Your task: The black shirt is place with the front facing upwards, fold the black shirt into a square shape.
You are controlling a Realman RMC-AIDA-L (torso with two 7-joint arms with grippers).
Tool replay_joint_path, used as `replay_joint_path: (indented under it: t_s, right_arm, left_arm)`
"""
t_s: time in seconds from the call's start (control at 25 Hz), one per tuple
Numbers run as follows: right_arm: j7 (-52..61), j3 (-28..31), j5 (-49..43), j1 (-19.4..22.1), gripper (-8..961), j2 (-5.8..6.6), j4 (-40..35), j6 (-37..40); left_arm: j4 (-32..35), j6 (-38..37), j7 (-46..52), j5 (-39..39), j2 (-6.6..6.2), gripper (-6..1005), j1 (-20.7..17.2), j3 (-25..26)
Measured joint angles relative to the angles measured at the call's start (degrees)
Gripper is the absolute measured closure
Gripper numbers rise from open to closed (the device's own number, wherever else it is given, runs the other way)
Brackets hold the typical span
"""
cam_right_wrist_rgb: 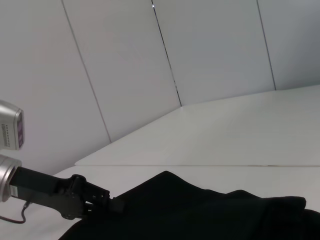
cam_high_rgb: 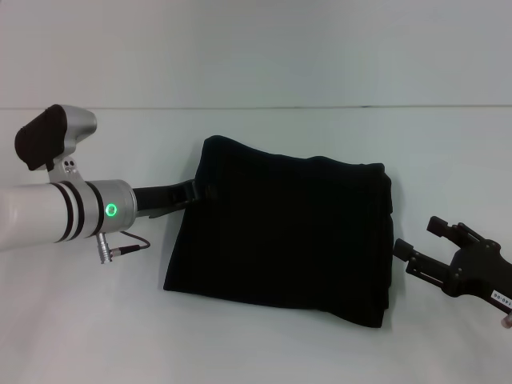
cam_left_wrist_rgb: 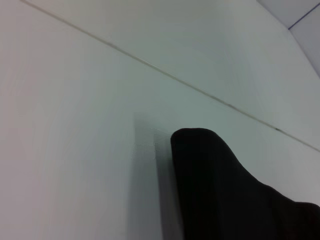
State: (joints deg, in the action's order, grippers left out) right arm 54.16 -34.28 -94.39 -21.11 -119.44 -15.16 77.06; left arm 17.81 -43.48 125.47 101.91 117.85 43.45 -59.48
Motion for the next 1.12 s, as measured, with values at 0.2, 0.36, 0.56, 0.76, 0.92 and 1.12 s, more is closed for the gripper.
replay_joint_path:
  t_s: [0.2, 0.36, 0.56, 0.76, 0.92, 1.12]
  right_arm:
    - [0.0, 0.0, 0.0, -0.3, 29, 0.00, 0.0, 0.0]
    - [0.1, 0.0, 0.0, -0.7, 29, 0.00, -0.1, -0.1]
    - [0.2, 0.4, 0.1, -0.9, 29, -0.06, -0.3, -0.1]
    - [0.0, 0.5, 0.2, -1.4, 29, -0.09, -0.3, -0.1]
    - [0.0, 0.3, 0.1, -1.9, 29, -0.09, -0.3, -0.2]
    - [0.0, 0.0, 0.1, -2.3, 29, -0.09, 0.0, -0.3]
  left_arm:
    - [-0.1, -0.4, 0.3, -0.2, 0.09, 719, -0.3, 2.0]
    - [-1.7, -2.1, 0.8, -0.3, 0.37, 844, -1.9, 9.1]
    - [-2.0, -6.5, 0.6, -0.3, 1.59, 927, -5.5, 18.2]
    - [-2.2, -11.2, 0.6, -0.3, 3.31, 935, -9.5, 27.5]
    - [-2.3, -12.1, 0.3, -0.3, 3.74, 928, -10.1, 28.7]
    - [-1.9, -13.2, -4.0, -0.3, 3.66, 919, -10.1, 28.8]
